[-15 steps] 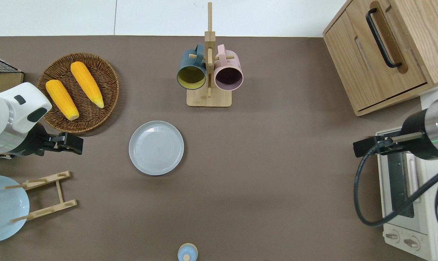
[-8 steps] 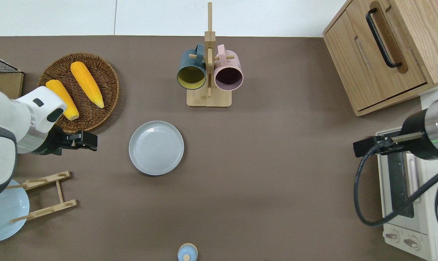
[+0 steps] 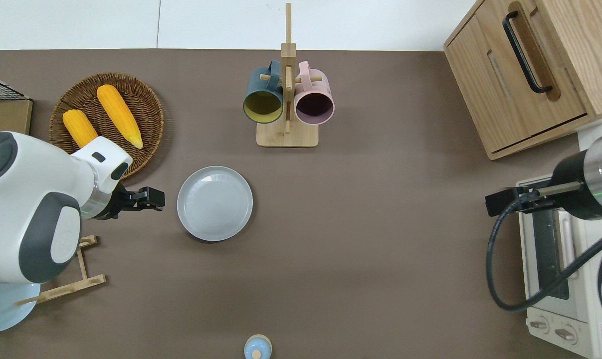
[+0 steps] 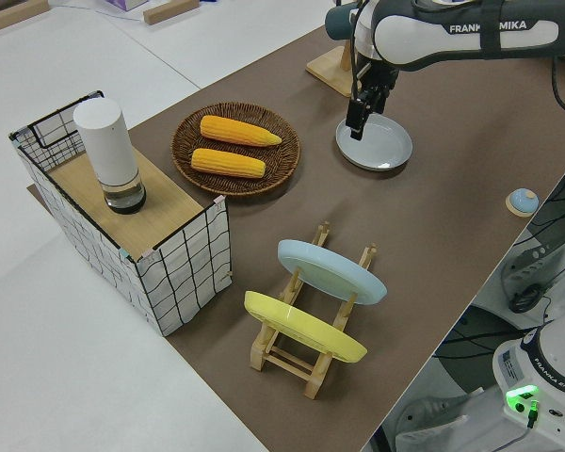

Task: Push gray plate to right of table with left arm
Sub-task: 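Move the left gripper to the near edge of the gray plate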

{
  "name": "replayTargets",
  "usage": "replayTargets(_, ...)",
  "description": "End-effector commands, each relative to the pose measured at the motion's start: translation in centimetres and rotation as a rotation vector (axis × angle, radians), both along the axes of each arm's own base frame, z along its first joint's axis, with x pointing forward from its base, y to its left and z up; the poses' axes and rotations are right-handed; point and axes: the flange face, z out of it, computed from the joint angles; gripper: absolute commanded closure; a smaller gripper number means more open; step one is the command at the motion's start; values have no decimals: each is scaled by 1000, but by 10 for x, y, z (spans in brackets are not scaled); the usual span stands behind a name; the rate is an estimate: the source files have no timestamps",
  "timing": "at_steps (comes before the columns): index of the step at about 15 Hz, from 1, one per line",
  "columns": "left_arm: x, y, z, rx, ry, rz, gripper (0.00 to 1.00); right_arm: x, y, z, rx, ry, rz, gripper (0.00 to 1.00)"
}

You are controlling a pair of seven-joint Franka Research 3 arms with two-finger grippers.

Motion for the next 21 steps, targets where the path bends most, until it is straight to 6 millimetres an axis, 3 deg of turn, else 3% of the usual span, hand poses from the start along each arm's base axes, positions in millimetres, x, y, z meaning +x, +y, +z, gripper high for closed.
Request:
replayTargets(1,-11,-10,-27,-4,-22,35,5,-3,-3,4,9,3,-7,17)
replayTargets(13,-26,-15,-106,0,-47,107,9,-3,-3,4,9,3,-7,17)
replayTargets(16,-25,-27,-125,2,-35,108,9,-3,-2,4,9,3,-4,17)
replayTargets(21,-25,-36,-133,6,-34,114,15,-3,-3,4,9,3,-6,17)
